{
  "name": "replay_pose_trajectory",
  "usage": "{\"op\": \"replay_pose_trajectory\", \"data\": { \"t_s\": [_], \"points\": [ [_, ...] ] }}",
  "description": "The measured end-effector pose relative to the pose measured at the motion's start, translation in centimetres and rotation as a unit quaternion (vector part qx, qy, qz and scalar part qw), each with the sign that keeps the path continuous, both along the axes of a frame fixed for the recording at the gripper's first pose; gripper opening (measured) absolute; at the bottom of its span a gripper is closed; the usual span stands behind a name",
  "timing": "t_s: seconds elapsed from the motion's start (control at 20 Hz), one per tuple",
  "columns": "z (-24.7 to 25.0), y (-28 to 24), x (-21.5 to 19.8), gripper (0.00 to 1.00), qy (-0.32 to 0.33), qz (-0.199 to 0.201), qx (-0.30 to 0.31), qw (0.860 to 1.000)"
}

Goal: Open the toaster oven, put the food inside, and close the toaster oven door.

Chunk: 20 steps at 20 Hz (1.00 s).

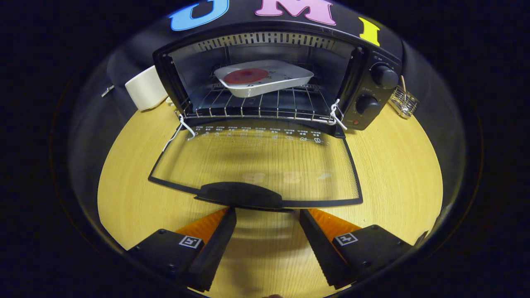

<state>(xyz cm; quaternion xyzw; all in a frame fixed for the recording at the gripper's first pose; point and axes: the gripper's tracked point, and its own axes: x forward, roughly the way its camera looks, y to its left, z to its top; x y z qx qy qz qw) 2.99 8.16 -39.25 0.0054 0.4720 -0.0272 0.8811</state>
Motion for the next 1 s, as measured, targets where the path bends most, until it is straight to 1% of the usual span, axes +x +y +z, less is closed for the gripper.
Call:
{"op": "replay_pose_trajectory", "data": {
  "t_s": [0.1,0.25,0.4,0.45,0.6,0.75,0.9,1.0],
  "points": [
    [0.5,0.0,0.1,1.0,-0.004,0.02,-0.014,1.0],
    [2.4,0.4,0.0,1.0,-0.023,0.037,-0.015,0.999],
    [5.4,0.8,0.3,1.0,-0.054,0.071,-0.017,0.996],
    [6.7,0.9,0.7,1.0,-0.066,0.077,-0.016,0.995],
    [9.8,1.2,1.2,1.0,-0.104,0.072,-0.004,0.992],
    [12.2,1.0,3.0,0.99,-0.153,0.064,0.004,0.986],
    [14.8,0.7,4.7,1.0,-0.181,0.072,-0.015,0.981],
    [17.1,0.5,5.0,1.0,-0.212,0.081,-0.033,0.973]
  ]
}}
